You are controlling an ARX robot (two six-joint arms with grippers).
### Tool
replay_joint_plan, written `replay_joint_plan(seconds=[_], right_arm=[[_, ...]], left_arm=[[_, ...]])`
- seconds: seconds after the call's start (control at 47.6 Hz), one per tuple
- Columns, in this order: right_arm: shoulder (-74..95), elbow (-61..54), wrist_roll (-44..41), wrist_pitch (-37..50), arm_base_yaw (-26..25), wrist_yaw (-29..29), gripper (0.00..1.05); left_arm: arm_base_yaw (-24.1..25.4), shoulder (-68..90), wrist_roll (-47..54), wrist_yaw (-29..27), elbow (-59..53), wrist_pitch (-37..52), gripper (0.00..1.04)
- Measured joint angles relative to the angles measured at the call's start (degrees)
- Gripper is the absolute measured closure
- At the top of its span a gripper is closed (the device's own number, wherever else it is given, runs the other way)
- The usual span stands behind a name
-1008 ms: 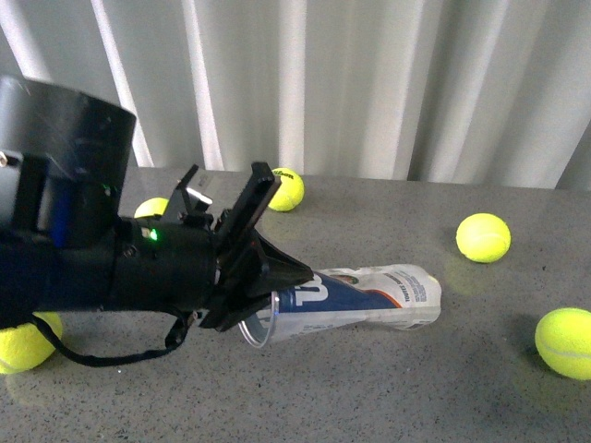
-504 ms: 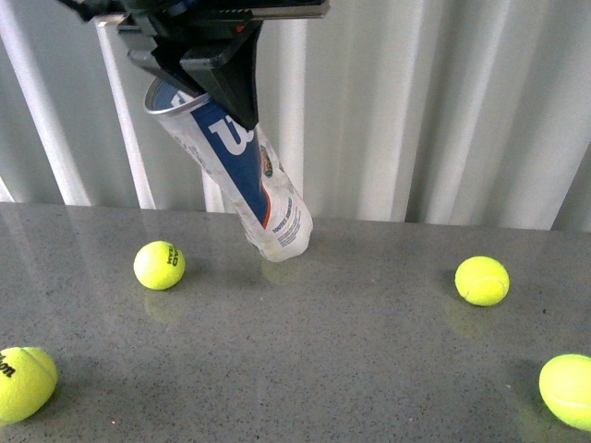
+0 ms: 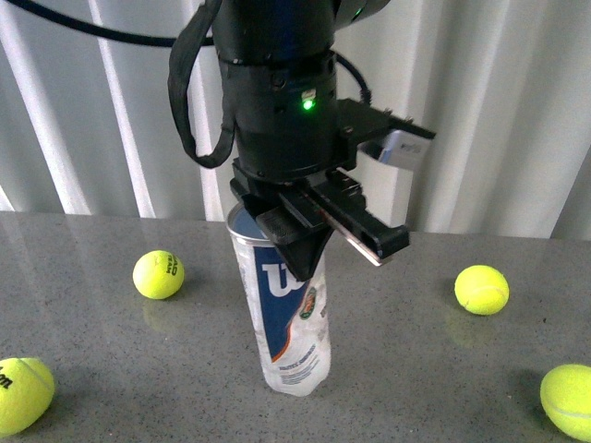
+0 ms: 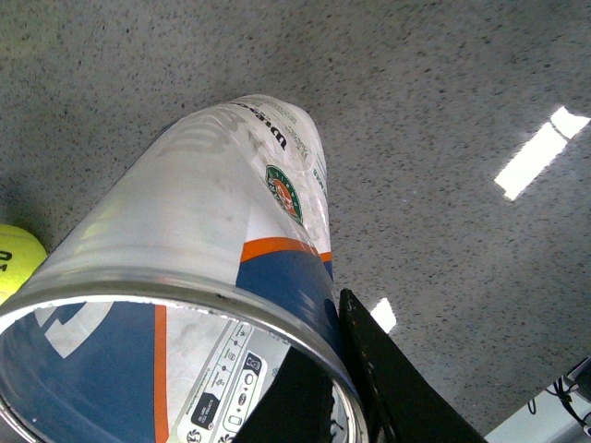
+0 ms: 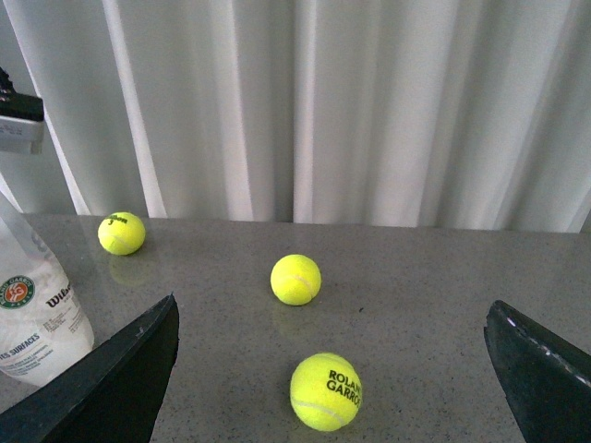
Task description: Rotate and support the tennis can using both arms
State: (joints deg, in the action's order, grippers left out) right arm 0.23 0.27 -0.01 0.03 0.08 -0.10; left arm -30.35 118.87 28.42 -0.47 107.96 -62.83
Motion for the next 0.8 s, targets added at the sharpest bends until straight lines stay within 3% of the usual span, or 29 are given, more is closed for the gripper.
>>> replay_joint_plan(seconds=[0.315, 0.798], right_arm=[[0.0, 0.0, 0.0, 0.0, 0.0, 0.0, 0.07], [0.0, 0.0, 0.0, 0.0, 0.0, 0.0, 0.07]], left_arm=[[2.2, 2.8, 0.5, 1.1, 1.0, 2.5, 1.0], [2.8, 0.2, -4.6, 9.6, 4.0, 2.9, 0.25]])
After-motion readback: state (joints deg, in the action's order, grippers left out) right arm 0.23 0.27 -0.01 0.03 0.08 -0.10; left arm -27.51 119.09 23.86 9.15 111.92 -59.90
